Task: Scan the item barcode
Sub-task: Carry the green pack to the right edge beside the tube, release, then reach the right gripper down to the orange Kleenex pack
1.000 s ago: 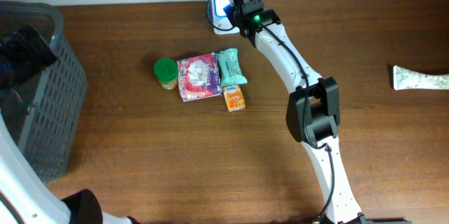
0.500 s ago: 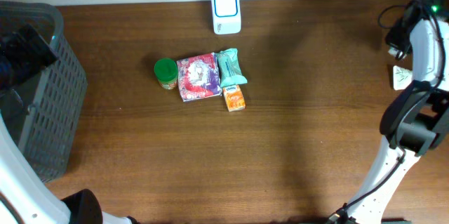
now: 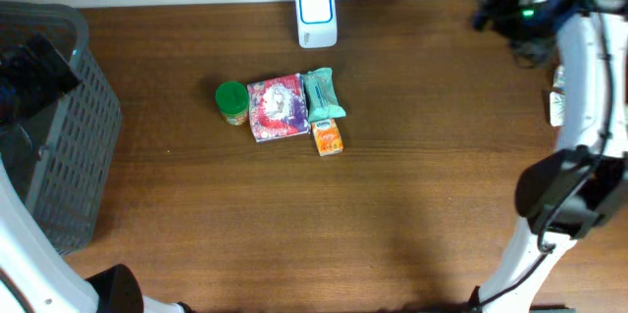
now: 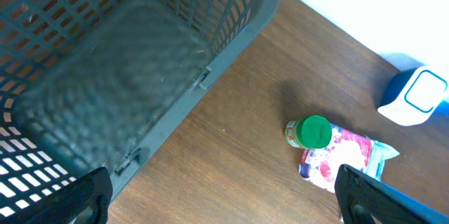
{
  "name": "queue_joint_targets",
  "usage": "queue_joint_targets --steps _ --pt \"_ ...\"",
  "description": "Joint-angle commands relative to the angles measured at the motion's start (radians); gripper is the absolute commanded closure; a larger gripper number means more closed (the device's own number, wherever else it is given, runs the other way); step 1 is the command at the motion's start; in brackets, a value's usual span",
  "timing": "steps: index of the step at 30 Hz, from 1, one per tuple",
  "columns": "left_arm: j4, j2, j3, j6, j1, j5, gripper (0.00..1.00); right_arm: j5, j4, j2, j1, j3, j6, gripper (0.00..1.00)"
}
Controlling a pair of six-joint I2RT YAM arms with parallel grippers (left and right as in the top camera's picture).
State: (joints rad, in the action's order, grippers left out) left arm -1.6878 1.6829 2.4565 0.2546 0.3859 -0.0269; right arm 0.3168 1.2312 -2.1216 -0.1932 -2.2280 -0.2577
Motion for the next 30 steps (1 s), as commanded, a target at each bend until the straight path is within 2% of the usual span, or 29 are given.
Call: queue_joint_targets --steps 1,5,7,10,12,15,17,21,22,23,24,26,29,30 --pt "0.000 -0.007 -0.001 0.010 0.004 -0.003 0.01 0.090 0.049 -0.029 0.128 0.008 0.067 0.01" --pt "0.000 -0.007 -0.001 0.010 0.004 -0.003 0.01 -0.018 0.032 -0.046 0.343 0.087 0.067 0.00" --pt "0.000 -0.007 0.000 0.010 0.004 -0.003 0.01 -0.018 -0.013 -0.047 0.389 0.128 0.067 0.00" --pt "0.000 -0.007 0.000 0.010 0.004 -0.003 0.01 -0.018 -0.241 -0.047 0.478 0.268 0.066 0.00" --pt "0.000 -0.007 -0.001 0.010 0.004 -0.003 0.01 -0.018 -0.279 -0.047 0.528 0.312 0.066 0.01" --pt "0.000 -0.007 -0.001 0.010 0.004 -0.003 0.01 -0.018 -0.198 -0.047 0.568 0.312 0.066 0.24" --pt "0.000 -0.007 0.000 0.010 0.004 -0.003 0.01 -0.018 -0.041 -0.047 0.580 0.312 0.067 0.27" --pt "0.000 -0.007 -0.001 0.010 0.004 -0.003 0.01 -0.014 0.086 -0.047 0.597 0.312 0.067 0.27" --pt "0.000 -0.007 0.000 0.010 0.004 -0.003 0.01 -0.016 0.085 -0.047 0.615 0.312 0.067 0.28" --pt "0.000 -0.007 -0.001 0.010 0.004 -0.003 0.01 -0.045 0.082 -0.047 0.642 0.312 0.067 0.38" --pt "0.000 -0.007 -0.001 0.010 0.005 -0.003 0.01 -0.112 0.076 -0.047 0.675 0.312 0.065 0.41" --pt "0.000 -0.007 -0.001 0.010 0.004 -0.003 0.01 -0.232 0.056 -0.047 0.723 0.312 0.032 0.43" --pt "0.000 -0.007 -0.001 0.010 0.004 -0.003 0.01 -0.337 0.009 -0.047 0.799 0.312 0.027 0.55" --pt "0.000 -0.007 -0.001 0.010 0.004 -0.003 0.01 -0.368 -0.004 -0.047 0.819 0.316 -0.013 0.57"
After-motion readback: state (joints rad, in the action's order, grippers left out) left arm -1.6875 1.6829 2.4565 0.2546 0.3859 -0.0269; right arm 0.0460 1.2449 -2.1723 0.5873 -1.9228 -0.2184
